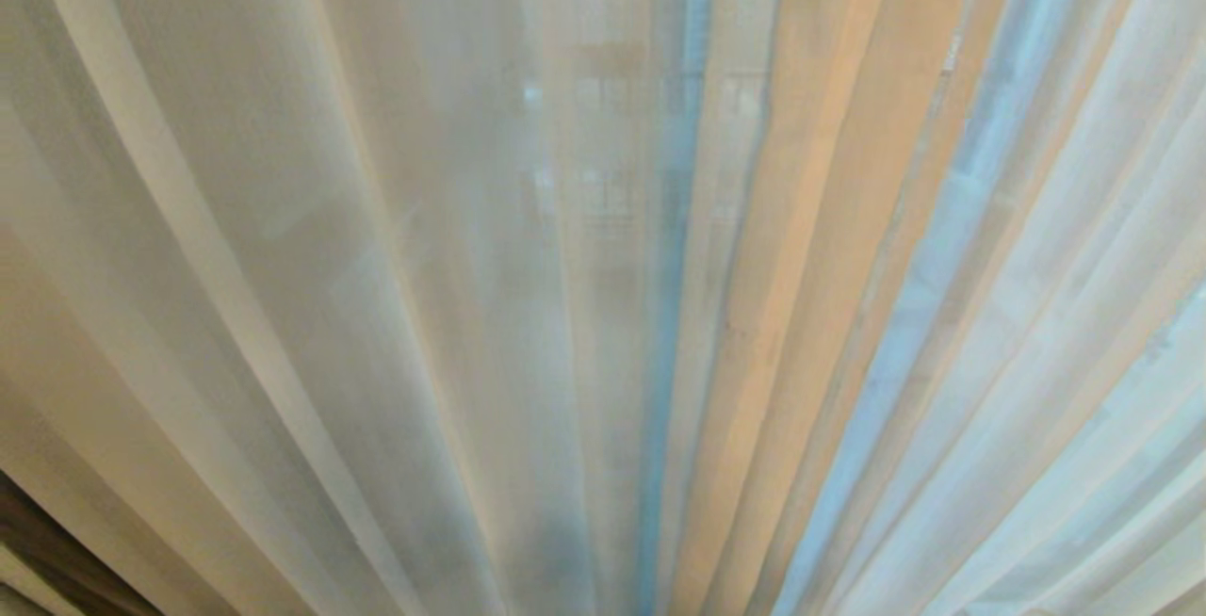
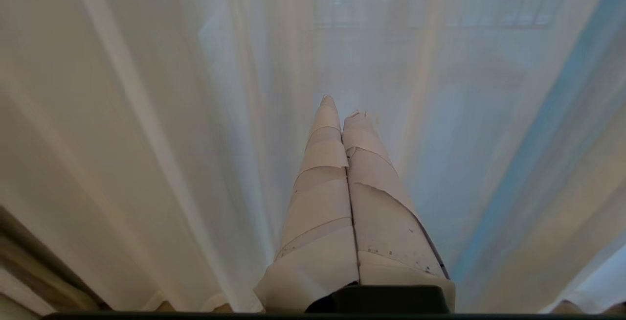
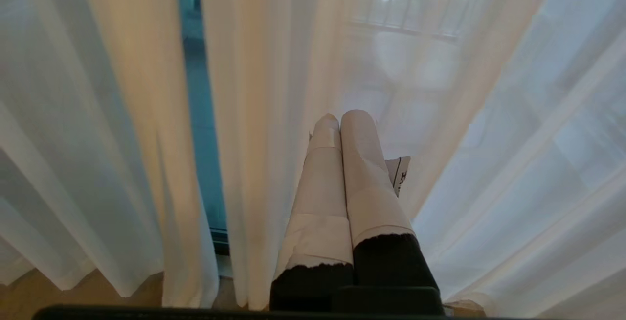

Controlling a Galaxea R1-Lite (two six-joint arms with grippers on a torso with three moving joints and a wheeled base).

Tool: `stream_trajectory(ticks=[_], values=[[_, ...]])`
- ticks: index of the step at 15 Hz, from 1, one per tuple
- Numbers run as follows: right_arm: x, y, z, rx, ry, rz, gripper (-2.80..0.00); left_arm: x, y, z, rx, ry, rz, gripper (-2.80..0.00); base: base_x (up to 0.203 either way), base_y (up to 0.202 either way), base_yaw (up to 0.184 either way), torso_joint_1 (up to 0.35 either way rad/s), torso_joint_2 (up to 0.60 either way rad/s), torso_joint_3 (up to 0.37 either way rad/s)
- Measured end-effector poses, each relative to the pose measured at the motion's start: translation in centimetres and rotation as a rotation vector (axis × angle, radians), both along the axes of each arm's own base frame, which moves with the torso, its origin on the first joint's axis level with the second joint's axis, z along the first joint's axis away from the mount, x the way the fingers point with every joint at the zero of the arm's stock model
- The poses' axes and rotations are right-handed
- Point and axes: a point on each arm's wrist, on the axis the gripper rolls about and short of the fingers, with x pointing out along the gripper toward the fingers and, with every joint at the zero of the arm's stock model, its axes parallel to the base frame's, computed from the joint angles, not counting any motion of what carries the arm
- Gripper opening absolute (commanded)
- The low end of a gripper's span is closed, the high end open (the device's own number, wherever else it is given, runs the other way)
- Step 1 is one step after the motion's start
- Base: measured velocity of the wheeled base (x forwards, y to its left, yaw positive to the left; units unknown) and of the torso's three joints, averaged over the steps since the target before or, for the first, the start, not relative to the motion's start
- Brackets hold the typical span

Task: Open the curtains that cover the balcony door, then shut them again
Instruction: Close the outer curtains on both sides

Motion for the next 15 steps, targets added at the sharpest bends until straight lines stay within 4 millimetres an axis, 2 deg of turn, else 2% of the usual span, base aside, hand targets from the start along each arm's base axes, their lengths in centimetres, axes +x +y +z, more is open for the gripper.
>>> stream_trajectory(ticks=[15], values=[[0.00, 0.00, -0.01, 0.000, 0.001, -0.001, -2.80, 0.00, 0.00, 0.00, 0.001, 0.000, 0.000, -2.80, 0.000, 0.190, 0.001, 0.002, 0.00, 0.003]])
